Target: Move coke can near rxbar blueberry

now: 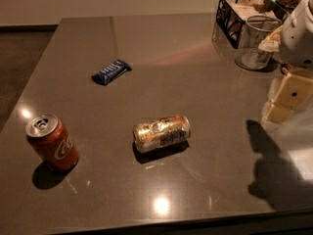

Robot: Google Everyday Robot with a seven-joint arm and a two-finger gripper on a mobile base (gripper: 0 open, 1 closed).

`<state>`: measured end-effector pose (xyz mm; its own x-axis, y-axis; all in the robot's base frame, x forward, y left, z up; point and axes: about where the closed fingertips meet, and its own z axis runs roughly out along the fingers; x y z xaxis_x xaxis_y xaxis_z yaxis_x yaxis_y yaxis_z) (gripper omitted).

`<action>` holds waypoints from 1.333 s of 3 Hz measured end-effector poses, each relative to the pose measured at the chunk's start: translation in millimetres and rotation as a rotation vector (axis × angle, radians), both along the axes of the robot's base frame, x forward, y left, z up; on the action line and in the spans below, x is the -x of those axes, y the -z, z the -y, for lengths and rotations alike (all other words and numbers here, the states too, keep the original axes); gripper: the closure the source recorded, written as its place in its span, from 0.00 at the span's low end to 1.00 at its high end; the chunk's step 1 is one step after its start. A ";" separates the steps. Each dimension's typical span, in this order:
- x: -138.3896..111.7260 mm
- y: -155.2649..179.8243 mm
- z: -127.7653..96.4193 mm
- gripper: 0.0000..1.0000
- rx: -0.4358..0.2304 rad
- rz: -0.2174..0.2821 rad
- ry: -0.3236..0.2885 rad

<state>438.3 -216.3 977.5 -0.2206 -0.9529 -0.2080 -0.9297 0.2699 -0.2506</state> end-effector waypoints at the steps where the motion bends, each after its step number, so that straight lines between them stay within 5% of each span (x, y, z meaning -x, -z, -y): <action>1: 0.0 0.0 0.0 0.00 0.000 0.000 0.000; 3: -1.6 -8.1 -42.7 0.00 -0.139 -0.007 -0.106; 4: 4.9 -11.5 -97.9 0.00 -0.269 -0.024 -0.225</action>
Offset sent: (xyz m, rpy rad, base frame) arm 0.0022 0.0331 0.0042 0.1126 0.0205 0.0899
